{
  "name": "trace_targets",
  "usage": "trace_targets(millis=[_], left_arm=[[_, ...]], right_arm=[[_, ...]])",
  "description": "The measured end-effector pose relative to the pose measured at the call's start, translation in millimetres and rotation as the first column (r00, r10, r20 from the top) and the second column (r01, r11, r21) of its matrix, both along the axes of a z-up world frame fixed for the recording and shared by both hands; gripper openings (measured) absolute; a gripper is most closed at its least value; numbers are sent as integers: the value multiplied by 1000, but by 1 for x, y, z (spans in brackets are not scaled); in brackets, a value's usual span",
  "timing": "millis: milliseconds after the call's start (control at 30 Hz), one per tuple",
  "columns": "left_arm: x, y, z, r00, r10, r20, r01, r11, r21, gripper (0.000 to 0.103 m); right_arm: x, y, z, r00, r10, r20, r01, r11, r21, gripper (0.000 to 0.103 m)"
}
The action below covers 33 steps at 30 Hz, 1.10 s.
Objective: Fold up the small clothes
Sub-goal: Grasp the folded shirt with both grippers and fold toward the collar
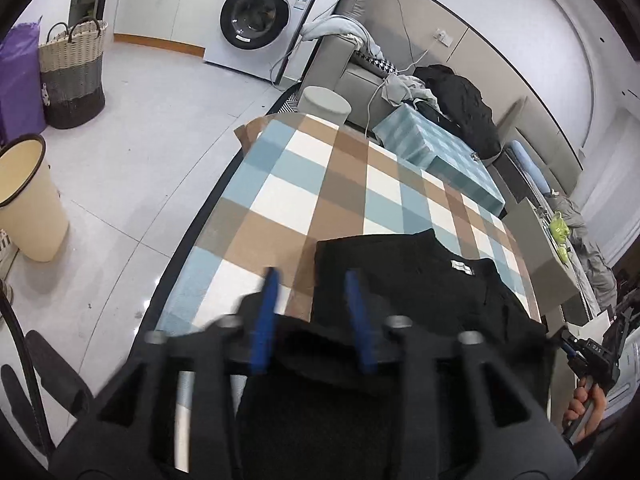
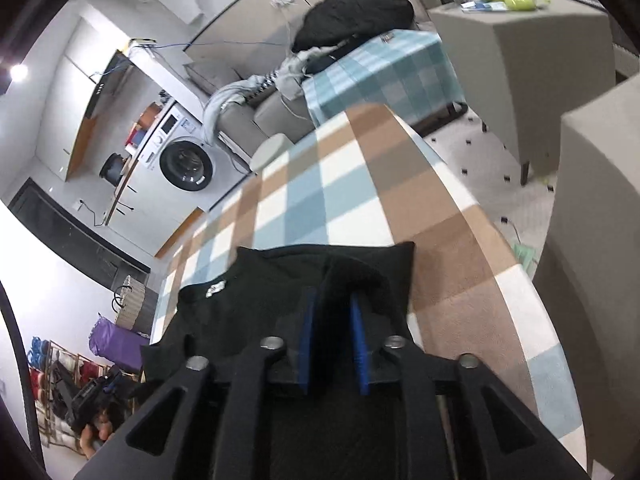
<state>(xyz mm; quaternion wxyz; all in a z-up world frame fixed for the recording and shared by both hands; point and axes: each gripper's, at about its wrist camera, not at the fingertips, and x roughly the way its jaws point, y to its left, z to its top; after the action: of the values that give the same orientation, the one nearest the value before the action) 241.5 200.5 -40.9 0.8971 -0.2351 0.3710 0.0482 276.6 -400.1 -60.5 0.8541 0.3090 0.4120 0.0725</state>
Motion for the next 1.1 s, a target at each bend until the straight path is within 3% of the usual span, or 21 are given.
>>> trace_targets(millis=[33, 100, 267, 500, 733, 800, 967, 1000, 1100], left_arm=[[-3, 2, -2, 1000, 0, 8, 0, 1000, 2, 54], [-9, 4, -4, 1000, -6, 19, 6, 1000, 26, 57], [-6, -3, -23, 997, -70, -34, 72, 996, 57, 57], [16, -22, -49, 990, -105, -92, 117, 984, 137, 56], [26, -21, -53, 992, -103, -75, 113, 985, 131, 17], [28, -21, -52, 992, -110, -68, 118, 984, 133, 10], [31, -22, -54, 990, -108, -90, 120, 984, 135, 11], [32, -22, -55, 988, -113, -101, 126, 983, 135, 14], [34, -24, -56, 987, -109, -115, 125, 982, 142, 38]], right_arm=[[-3, -4, 0, 1000, -4, 9, 4, 1000, -4, 31], [-14, -12, 1, 999, -19, 40, 20, 999, -37, 40], [-21, -19, -8, 1000, 11, 14, -9, 995, -99, 40], [-3, 3, -17, 997, 80, 2, -78, 980, -182, 40], [3, 15, -20, 993, 114, -3, -112, 966, -233, 40], [4, 16, -21, 993, 120, -2, -117, 963, -244, 40], [4, 17, -21, 992, 124, 5, -119, 963, -241, 40], [3, 18, -20, 992, 127, 10, -121, 963, -241, 40], [3, 19, -19, 990, 139, 13, -131, 959, -250, 40]])
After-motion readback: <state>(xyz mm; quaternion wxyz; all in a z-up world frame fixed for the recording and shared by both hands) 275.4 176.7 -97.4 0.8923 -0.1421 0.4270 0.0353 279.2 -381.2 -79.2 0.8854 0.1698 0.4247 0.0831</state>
